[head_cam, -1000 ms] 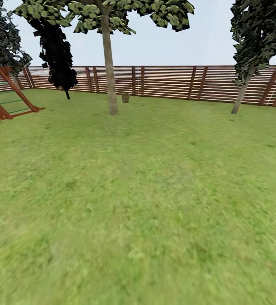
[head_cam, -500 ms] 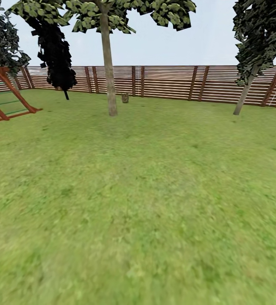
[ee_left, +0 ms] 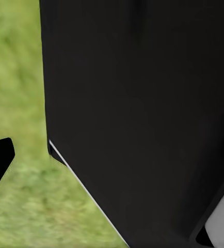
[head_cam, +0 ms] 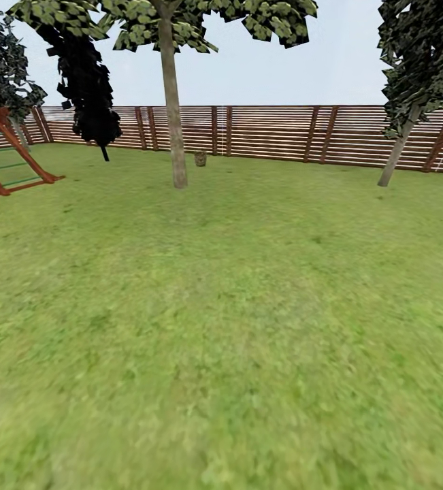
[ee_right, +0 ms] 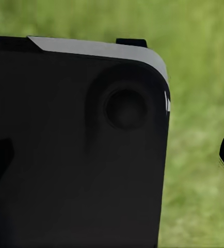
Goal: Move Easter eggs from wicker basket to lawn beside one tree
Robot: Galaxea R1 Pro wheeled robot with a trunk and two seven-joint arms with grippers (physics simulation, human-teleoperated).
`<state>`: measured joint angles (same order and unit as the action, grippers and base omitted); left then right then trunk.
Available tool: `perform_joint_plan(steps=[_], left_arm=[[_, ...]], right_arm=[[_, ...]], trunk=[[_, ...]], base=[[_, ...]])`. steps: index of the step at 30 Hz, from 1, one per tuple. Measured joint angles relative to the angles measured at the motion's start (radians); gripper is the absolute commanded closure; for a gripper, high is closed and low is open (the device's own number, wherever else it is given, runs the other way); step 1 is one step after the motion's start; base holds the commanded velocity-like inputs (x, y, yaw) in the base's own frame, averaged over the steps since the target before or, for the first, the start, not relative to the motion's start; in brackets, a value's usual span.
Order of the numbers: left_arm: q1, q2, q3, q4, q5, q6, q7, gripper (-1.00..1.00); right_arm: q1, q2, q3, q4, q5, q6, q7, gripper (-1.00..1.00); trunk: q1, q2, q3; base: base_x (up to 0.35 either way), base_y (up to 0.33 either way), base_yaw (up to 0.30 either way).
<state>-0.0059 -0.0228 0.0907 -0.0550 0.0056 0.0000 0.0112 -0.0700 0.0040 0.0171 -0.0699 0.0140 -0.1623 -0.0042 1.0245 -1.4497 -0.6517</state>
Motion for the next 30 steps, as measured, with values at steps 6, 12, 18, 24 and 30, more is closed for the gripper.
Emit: perform_joint_plan(steps=[6, 12, 18, 24, 30], left_arm=[[0.0, 0.0, 0.0, 0.0, 0.0, 0.0, 0.0, -1.0], [0.0, 0.0, 0.0, 0.0, 0.0, 0.0, 0.0, -1.0], [0.0, 0.0, 0.0, 0.0, 0.0, 0.0, 0.0, -1.0], [0.0, 0.0, 0.0, 0.0, 0.0, 0.0, 0.0, -1.0], [0.0, 0.0, 0.0, 0.0, 0.0, 0.0, 0.0, -1.0]], right_arm=[[0.0, 0.0, 0.0, 0.0, 0.0, 0.0, 0.0, -1.0], [0.0, 0.0, 0.0, 0.0, 0.0, 0.0, 0.0, -1.0], [0.0, 0.001, 0.0, 0.0, 0.0, 0.0, 0.0, -1.0], [0.0, 0.001, 0.0, 0.0, 0.0, 0.0, 0.0, -1.0], [0.0, 0.001, 0.0, 0.0, 0.0, 0.0, 0.0, -1.0]], trunk=[[0.0, 0.0, 0.0], [0.0, 0.0, 0.0], [0.0, 0.0, 0.0], [0.0, 0.0, 0.0], [0.0, 0.0, 0.0]], base=[[0.336, 0.0, 0.0], [0.336, 0.0, 0.0], [0.336, 0.0, 0.0], [0.336, 0.0, 0.0], [0.336, 0.0, 0.0]])
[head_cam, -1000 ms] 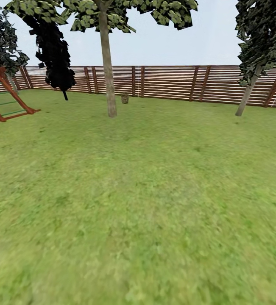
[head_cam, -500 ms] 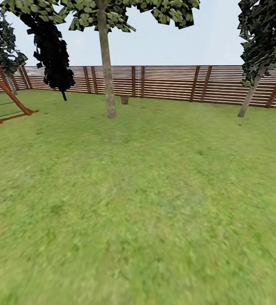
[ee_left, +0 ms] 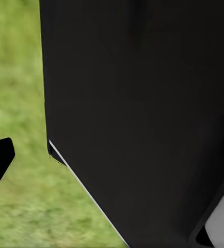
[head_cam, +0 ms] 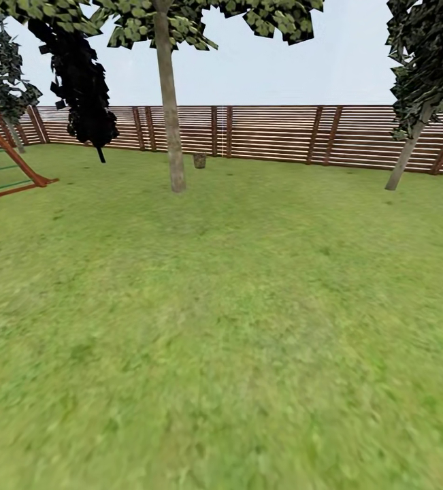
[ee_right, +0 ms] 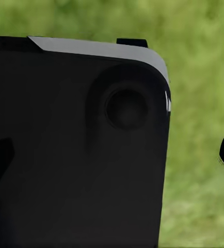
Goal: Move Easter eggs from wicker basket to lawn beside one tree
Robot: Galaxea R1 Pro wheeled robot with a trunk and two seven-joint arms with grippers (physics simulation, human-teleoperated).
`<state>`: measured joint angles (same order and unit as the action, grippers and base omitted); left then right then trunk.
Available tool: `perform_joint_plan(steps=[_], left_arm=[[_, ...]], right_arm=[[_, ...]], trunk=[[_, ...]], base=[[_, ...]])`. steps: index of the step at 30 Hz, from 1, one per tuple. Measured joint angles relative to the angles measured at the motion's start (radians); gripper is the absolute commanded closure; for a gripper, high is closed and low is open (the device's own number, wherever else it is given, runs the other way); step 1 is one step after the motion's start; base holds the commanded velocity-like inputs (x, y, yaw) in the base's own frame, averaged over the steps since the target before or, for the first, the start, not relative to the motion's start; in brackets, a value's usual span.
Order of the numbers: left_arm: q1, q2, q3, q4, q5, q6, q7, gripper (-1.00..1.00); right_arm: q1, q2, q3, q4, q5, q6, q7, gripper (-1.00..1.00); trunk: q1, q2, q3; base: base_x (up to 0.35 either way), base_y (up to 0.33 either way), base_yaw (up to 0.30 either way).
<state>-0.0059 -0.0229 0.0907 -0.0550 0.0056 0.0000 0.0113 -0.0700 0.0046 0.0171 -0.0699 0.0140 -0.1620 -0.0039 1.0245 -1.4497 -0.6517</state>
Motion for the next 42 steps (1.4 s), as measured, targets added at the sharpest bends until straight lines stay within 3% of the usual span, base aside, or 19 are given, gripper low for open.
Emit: perform_joint_plan(steps=[42], left_arm=[[0.0, 0.0, 0.0, 0.0, 0.0, 0.0, 0.0, -1.0]], right_arm=[[0.0, 0.0, 0.001, 0.0, 0.001, 0.0, 0.0, -1.0]], trunk=[[0.0, 0.0, 0.0]], base=[[0.336, 0.0, 0.0]])
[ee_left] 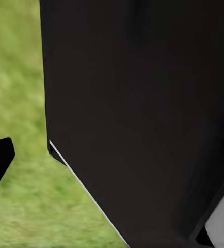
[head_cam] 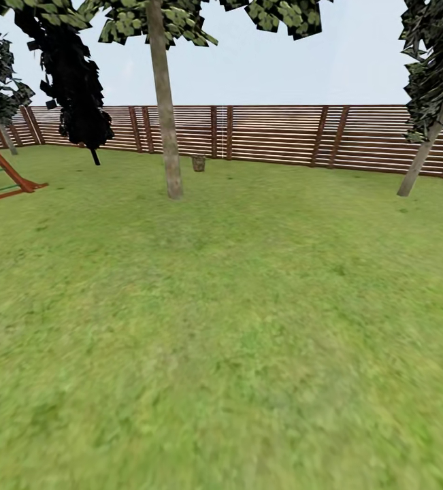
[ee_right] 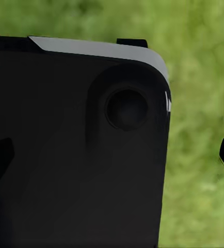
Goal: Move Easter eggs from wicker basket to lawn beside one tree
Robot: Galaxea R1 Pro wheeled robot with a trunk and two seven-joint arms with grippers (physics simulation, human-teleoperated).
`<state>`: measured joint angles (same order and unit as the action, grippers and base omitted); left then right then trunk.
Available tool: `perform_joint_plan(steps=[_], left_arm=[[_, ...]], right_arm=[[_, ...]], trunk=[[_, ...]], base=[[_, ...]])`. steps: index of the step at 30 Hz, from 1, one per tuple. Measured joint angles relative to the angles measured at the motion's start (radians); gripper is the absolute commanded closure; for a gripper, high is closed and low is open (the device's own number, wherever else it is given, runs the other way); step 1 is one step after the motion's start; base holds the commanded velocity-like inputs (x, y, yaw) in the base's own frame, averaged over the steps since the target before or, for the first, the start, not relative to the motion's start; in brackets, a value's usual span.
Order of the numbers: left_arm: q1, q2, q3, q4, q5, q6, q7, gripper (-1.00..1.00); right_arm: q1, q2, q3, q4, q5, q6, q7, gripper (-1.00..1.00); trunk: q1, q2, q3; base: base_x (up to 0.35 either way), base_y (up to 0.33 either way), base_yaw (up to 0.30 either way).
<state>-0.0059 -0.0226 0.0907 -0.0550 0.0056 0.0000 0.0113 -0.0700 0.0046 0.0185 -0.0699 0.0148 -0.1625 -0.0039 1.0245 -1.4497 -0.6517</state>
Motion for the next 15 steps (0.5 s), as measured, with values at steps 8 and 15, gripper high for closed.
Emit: perform_joint_plan(steps=[8, 15], left_arm=[[0.0, 0.0, 0.0, 0.0, 0.0, 0.0, 0.0, -1.0], [0.0, 0.0, 0.0, 0.0, 0.0, 0.0, 0.0, -1.0]], right_arm=[[0.0, 0.0, 0.0, 0.0, -0.001, 0.0, 0.0, -1.0], [0.0, 0.0, 0.0, 0.001, -0.002, 0.001, 0.001, -1.0]], trunk=[[0.0, 0.0, 0.0], [0.0, 0.0, 0.0]], base=[[0.336, 0.0, 0.0], [0.336, 0.0, 0.0]])
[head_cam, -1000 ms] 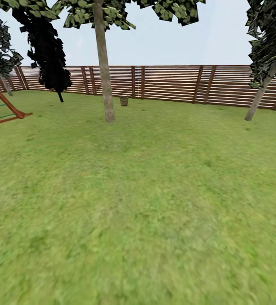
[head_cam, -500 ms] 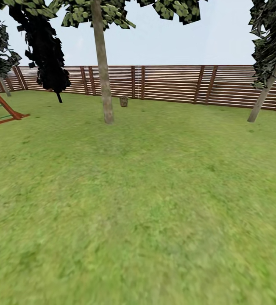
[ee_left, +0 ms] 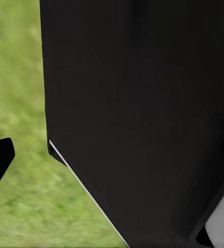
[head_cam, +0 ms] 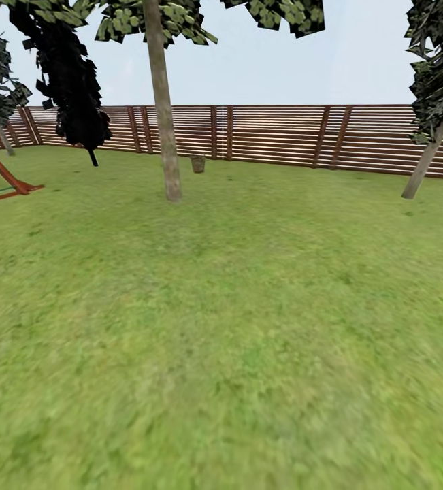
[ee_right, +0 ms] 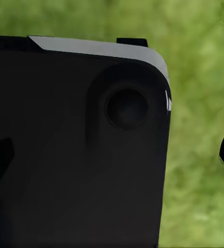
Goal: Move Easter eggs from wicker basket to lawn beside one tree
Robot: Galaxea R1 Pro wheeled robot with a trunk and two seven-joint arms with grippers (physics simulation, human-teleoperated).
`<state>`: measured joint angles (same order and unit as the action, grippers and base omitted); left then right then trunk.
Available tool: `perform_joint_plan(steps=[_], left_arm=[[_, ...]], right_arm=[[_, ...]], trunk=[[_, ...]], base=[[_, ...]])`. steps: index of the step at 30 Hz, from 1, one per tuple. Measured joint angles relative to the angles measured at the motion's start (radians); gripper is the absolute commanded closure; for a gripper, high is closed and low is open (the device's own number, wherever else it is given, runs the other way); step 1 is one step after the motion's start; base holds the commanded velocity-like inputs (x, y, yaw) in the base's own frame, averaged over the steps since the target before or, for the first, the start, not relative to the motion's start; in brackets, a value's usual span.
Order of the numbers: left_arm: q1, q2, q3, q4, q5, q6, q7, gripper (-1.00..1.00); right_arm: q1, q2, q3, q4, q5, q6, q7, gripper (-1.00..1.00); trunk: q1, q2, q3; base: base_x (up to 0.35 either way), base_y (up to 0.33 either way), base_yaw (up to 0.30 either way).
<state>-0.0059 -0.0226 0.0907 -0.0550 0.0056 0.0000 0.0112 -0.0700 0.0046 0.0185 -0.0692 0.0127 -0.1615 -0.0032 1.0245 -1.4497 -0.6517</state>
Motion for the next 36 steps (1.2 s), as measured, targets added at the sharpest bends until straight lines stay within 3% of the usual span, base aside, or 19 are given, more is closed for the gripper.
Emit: perform_joint_plan(steps=[36], left_arm=[[0.0, 0.0, 0.0, 0.0, 0.0, 0.0, 0.0, -1.0]], right_arm=[[0.0, 0.0, 0.001, 0.001, 0.001, 0.001, 0.0, -1.0]], trunk=[[0.0, 0.0, 0.0]], base=[[0.336, 0.0, 0.0]])
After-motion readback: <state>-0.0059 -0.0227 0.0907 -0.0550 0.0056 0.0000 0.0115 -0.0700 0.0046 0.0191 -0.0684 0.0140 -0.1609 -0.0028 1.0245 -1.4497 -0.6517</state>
